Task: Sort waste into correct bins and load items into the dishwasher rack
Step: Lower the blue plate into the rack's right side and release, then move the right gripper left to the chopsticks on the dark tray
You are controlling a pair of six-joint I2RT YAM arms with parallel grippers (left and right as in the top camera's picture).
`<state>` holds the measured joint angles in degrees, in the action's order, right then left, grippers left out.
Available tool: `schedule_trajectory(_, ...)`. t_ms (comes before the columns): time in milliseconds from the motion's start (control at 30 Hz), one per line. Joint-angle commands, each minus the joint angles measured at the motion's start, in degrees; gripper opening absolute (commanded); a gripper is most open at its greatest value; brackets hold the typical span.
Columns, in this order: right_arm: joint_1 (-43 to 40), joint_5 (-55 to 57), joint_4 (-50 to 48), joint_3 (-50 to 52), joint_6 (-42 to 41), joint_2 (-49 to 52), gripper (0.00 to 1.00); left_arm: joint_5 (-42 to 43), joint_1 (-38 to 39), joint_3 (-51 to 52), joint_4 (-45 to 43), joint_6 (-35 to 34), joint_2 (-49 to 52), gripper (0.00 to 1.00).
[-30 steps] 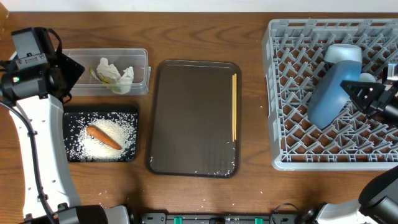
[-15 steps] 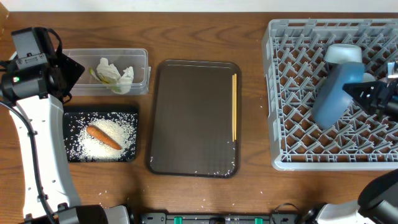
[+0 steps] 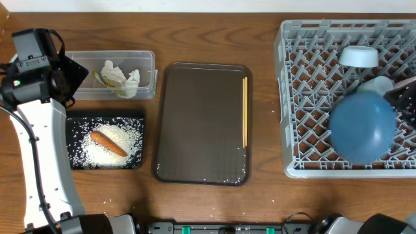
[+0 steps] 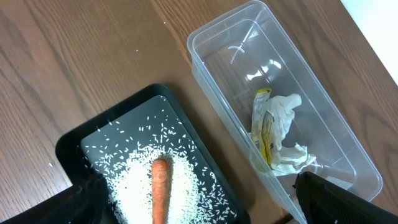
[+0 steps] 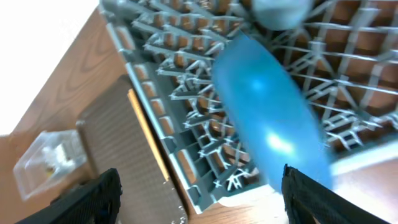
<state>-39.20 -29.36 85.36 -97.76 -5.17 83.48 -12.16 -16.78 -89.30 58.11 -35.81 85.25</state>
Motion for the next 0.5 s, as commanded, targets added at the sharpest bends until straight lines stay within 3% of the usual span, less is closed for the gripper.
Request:
schedule_trajectory(0,-0.48,6.49,-0.50,-0.83,-5.46,-0.74,0.81,-0.35,-0.24,-0.39,0.11,-0.07,0.26,0.98)
schedule_trajectory(467,4.46,8.35,-0.55,-0.83,-6.80,-3.65,0.78,-0.35,-0.24,-0.39,0.11,-0.07,0.26,0.98)
